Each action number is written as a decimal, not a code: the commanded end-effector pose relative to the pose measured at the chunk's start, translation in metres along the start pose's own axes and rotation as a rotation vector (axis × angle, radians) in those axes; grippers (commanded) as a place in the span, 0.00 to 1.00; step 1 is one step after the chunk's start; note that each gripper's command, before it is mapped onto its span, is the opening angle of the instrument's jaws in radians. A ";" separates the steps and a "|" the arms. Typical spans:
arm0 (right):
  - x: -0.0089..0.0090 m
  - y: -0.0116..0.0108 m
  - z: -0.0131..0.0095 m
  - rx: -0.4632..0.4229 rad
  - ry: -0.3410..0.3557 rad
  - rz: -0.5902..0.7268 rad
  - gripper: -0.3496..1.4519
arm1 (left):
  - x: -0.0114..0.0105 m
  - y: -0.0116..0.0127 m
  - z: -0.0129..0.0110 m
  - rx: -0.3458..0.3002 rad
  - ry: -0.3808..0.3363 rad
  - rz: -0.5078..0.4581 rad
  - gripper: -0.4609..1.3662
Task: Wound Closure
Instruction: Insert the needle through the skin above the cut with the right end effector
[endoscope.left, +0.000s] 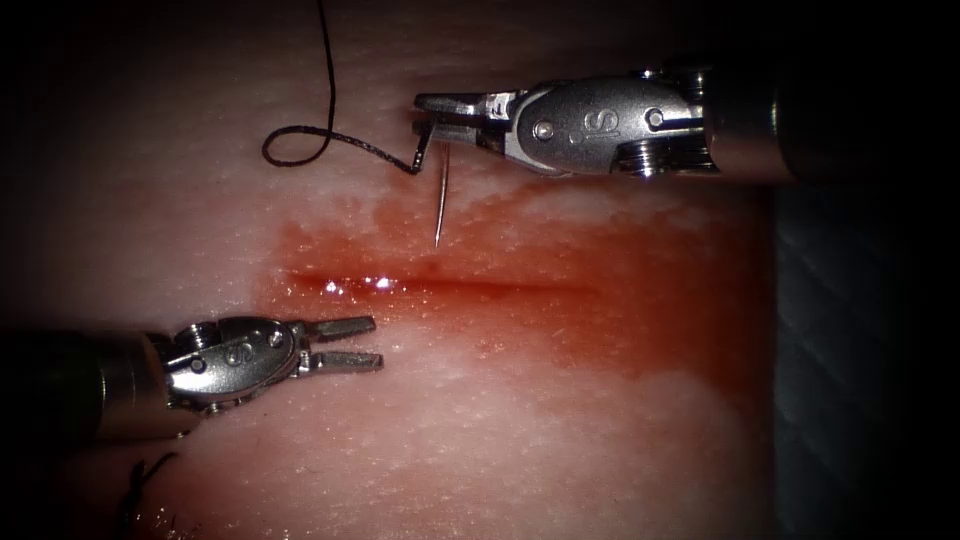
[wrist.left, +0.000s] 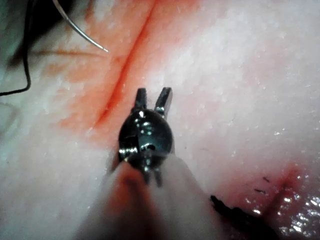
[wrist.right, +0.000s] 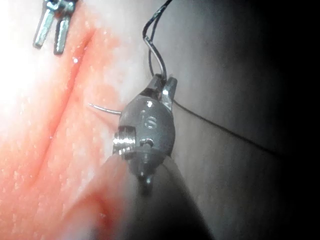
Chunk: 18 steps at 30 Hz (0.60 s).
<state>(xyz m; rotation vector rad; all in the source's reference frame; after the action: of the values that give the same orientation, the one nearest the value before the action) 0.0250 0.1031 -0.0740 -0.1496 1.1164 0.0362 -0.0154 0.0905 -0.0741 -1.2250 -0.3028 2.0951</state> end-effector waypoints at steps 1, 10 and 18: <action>0.0000 0.0000 0.0000 -0.002 0.000 0.000 0.00 | 0.0000 0.0000 -0.0001 0.003 0.000 0.000 0.36; 0.0006 -0.0001 0.0003 -0.005 -0.002 -0.015 0.00 | 0.0002 0.0002 -0.0001 0.003 -0.001 -0.002 0.36; 0.0016 0.0004 0.0025 -0.003 0.014 -0.074 0.00 | 0.0002 0.0002 -0.0001 0.003 0.000 -0.002 0.36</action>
<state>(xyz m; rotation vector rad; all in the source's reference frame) 0.0282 0.1037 -0.0744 -0.1917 1.1231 -0.0384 -0.0155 0.0905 -0.0744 -1.2230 -0.3019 2.0936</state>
